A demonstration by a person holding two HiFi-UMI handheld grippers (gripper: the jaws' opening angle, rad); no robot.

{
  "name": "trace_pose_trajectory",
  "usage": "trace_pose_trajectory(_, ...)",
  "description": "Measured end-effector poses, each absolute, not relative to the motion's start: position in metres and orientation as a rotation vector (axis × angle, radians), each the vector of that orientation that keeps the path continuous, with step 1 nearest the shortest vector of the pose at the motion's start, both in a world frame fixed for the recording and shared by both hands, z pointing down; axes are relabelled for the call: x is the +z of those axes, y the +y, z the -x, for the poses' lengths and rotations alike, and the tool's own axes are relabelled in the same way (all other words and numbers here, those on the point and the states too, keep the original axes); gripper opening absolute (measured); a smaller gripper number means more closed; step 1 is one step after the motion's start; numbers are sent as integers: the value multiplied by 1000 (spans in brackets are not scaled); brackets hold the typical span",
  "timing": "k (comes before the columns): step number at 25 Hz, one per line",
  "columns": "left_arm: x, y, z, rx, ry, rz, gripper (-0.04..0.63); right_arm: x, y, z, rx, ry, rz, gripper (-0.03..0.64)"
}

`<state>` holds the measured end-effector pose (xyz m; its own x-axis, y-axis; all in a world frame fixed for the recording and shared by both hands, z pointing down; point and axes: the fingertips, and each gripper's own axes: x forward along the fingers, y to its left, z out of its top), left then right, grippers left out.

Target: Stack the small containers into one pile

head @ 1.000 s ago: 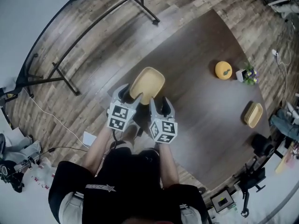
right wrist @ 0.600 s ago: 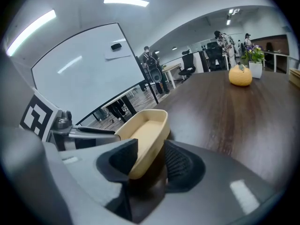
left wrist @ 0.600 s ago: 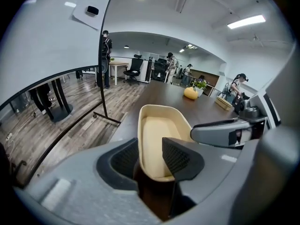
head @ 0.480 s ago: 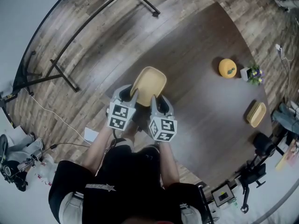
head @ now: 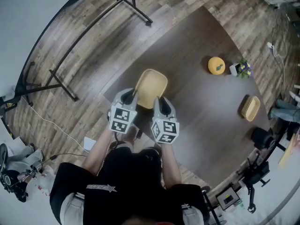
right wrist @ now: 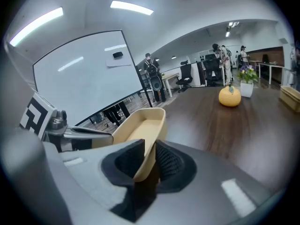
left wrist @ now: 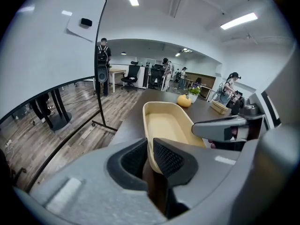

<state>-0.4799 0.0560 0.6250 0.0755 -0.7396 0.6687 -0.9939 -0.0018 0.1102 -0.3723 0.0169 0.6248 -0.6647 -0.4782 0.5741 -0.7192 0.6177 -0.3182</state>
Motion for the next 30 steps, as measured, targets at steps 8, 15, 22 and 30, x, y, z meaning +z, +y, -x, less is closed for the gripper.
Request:
trace_pose_trajectory(8, 561, 27, 423, 534, -1701, -1968, 40, 566, -3, 310, 697, -2409, -1152, 60)
trace_pose_trajectory(15, 518, 2, 338, 536, -1609, -2141, 40, 519, -17, 222, 678, -2372, -1380, 48)
trace_pose_trajectory(22, 495, -19, 244, 549, -1485, -2300, 40, 495, -26, 130, 684, -2299, -1595, 35)
trace_pose_trajectory(30, 479, -45, 127, 562, -1307, -2457, 43, 477, -37, 12, 669, -2179, -1805, 32)
